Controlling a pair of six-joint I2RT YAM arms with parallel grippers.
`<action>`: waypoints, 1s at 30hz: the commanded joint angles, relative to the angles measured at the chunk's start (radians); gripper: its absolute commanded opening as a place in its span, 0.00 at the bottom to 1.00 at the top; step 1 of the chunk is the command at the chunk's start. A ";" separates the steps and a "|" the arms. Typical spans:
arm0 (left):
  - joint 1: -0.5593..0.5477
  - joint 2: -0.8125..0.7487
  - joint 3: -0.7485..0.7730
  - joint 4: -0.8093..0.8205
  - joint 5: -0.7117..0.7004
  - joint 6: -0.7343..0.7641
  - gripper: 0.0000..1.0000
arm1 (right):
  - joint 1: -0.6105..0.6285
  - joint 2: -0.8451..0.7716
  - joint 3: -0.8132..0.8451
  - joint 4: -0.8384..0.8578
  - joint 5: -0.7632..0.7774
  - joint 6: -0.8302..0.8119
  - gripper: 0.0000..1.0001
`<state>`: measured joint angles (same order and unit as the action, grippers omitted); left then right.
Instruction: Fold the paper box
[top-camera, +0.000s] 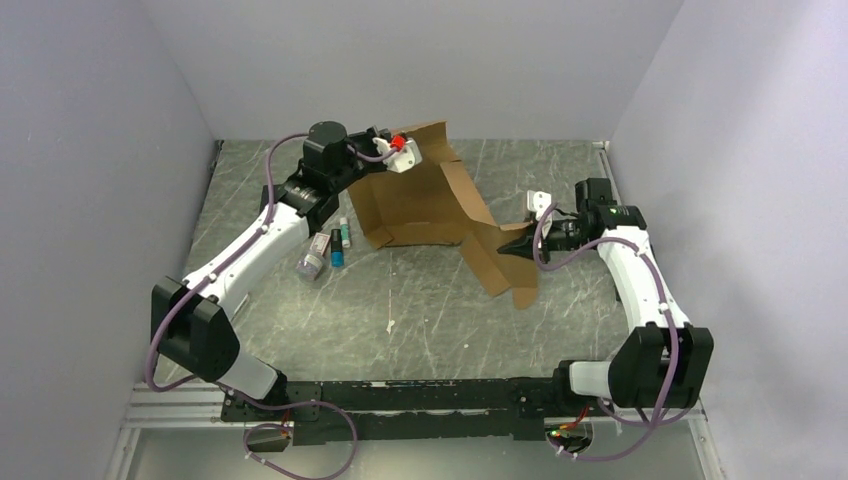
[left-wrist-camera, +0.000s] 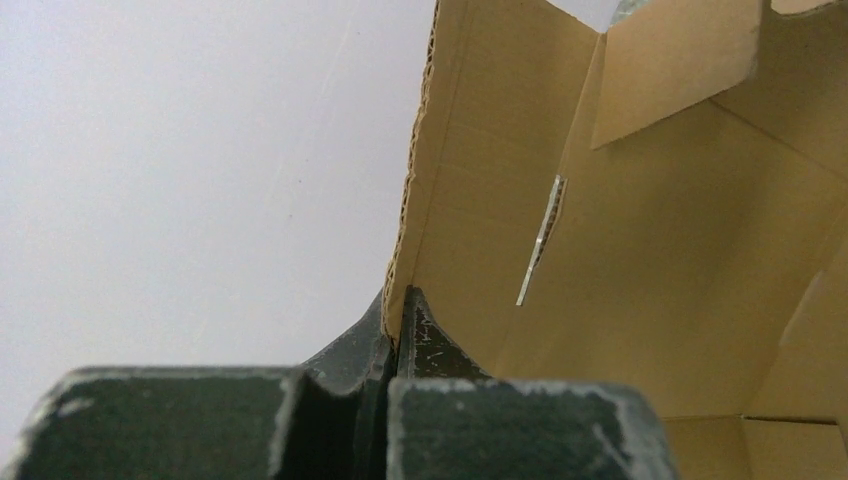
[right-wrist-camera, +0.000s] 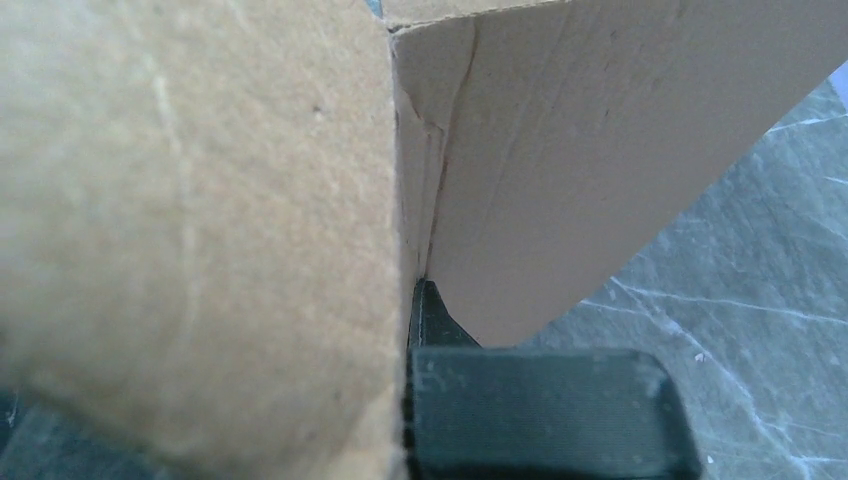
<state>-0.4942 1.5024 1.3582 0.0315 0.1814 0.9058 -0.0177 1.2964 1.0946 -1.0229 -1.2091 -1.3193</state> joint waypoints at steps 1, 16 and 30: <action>0.004 -0.054 -0.025 0.089 -0.017 0.027 0.00 | 0.013 -0.060 0.029 -0.026 -0.045 0.039 0.00; 0.009 -0.074 -0.003 0.042 0.058 -0.137 0.19 | -0.070 -0.182 -0.110 0.451 -0.042 0.539 0.00; 0.010 -0.344 0.001 -0.204 -0.026 -0.601 0.87 | -0.070 -0.147 -0.124 0.472 0.016 0.570 0.00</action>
<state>-0.4820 1.2736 1.3415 -0.0891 0.1665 0.5323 -0.0906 1.1496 0.9844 -0.6193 -1.1999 -0.7910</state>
